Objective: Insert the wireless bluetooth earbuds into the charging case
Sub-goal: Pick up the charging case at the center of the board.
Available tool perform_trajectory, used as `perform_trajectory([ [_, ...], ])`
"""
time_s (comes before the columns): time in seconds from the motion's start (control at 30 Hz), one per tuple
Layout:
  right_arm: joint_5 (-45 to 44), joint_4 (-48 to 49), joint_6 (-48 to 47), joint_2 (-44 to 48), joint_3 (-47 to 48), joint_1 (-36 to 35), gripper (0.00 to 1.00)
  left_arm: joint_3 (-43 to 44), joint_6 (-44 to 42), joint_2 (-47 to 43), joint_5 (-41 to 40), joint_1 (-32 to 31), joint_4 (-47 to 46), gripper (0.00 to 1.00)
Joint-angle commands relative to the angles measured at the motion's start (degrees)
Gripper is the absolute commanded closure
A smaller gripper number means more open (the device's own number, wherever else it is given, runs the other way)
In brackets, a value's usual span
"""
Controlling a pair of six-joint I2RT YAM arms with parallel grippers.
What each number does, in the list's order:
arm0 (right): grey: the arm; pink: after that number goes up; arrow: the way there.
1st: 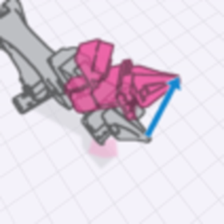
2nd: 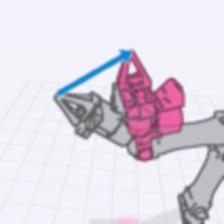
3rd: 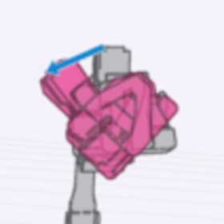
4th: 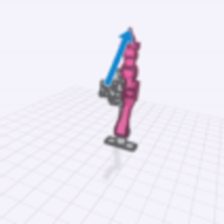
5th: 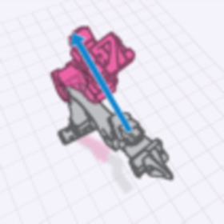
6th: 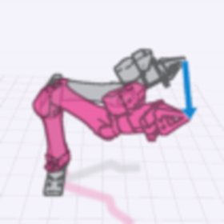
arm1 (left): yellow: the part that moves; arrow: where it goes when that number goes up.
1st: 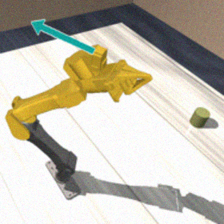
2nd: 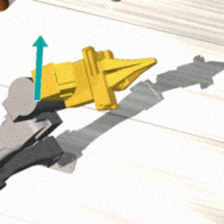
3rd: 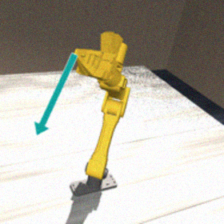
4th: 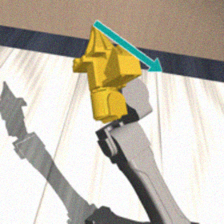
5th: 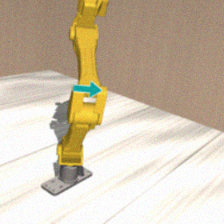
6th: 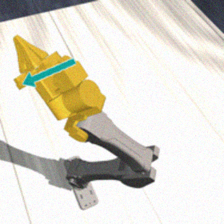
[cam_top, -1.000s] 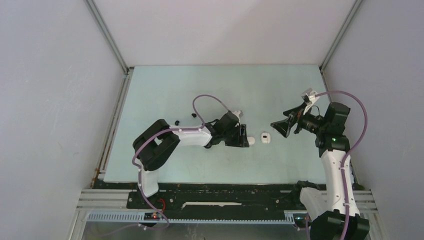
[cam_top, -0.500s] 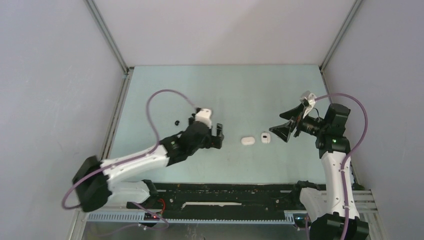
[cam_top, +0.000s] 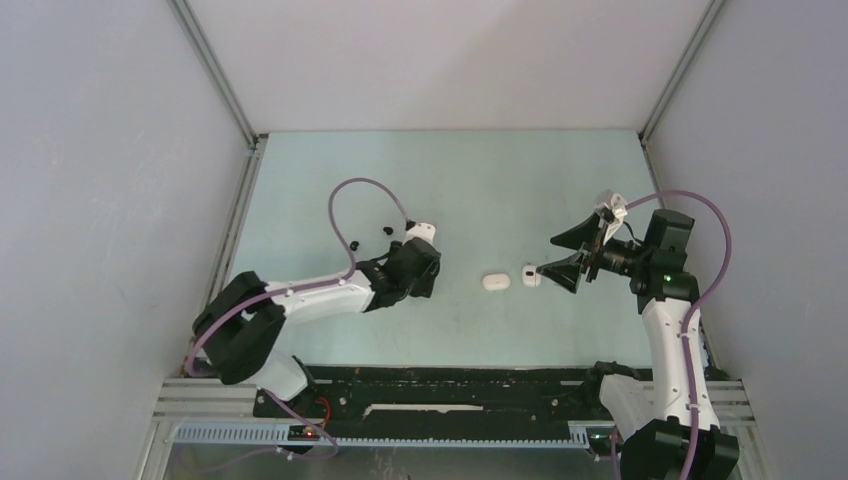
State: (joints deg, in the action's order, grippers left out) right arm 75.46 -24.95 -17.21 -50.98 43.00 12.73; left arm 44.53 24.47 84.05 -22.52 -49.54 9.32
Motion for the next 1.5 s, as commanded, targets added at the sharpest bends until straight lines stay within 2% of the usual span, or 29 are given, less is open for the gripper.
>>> perform_trajectory([
  [0.0,-0.60,-2.19,-4.07,0.56,1.03,0.10,0.10,5.51,-2.38,5.40,-1.97,-1.83,4.19,0.34],
  [0.37,-0.19,-3.37,-5.77,0.53,1.09,0.10,0.11,10.98,-1.85,12.23,-3.26,-2.46,9.81,0.42],
  [0.57,-0.10,-3.85,-6.27,0.70,1.12,0.19,0.11,11.44,-1.96,14.15,-0.54,-2.41,10.56,0.60],
  [0.73,0.65,-5.43,-8.45,1.03,1.11,0.19,0.12,12.60,-3.09,10.62,3.76,-3.53,13.75,0.70],
  [0.8,0.88,-6.37,-10.30,1.19,1.07,0.11,0.13,12.45,-4.66,7.43,9.23,-4.29,13.60,0.72],
  [0.9,0.70,-8.49,-14.15,1.57,1.12,-1.07,0.15,10.76,-5.31,0.98,22.04,-4.34,9.52,0.74],
  [1.03,-3.00,-10.56,-19.48,2.68,1.11,-5.74,0.18,9.24,-6.25,-4.43,37.67,-4.29,6.80,0.76],
  [1.13,-7.87,-12.20,-24.57,4.16,1.12,-11.87,0.20,10.60,-6.86,-6.18,46.30,-4.25,10.16,0.76],
  [1.27,-15.61,-15.73,-32.24,6.50,1.54,-24.23,0.22,10.83,-7.57,-8.86,55.73,-3.98,12.50,0.77],
  [1.33,-16.23,-20.08,-36.28,5.78,3.20,-28.10,0.24,10.52,-8.00,-9.60,59.31,-3.30,13.74,0.77],
  [1.47,-16.32,-23.31,-37.89,4.94,4.90,-33.10,0.25,8.78,-8.03,-10.05,67.79,-1.71,13.27,0.78],
])
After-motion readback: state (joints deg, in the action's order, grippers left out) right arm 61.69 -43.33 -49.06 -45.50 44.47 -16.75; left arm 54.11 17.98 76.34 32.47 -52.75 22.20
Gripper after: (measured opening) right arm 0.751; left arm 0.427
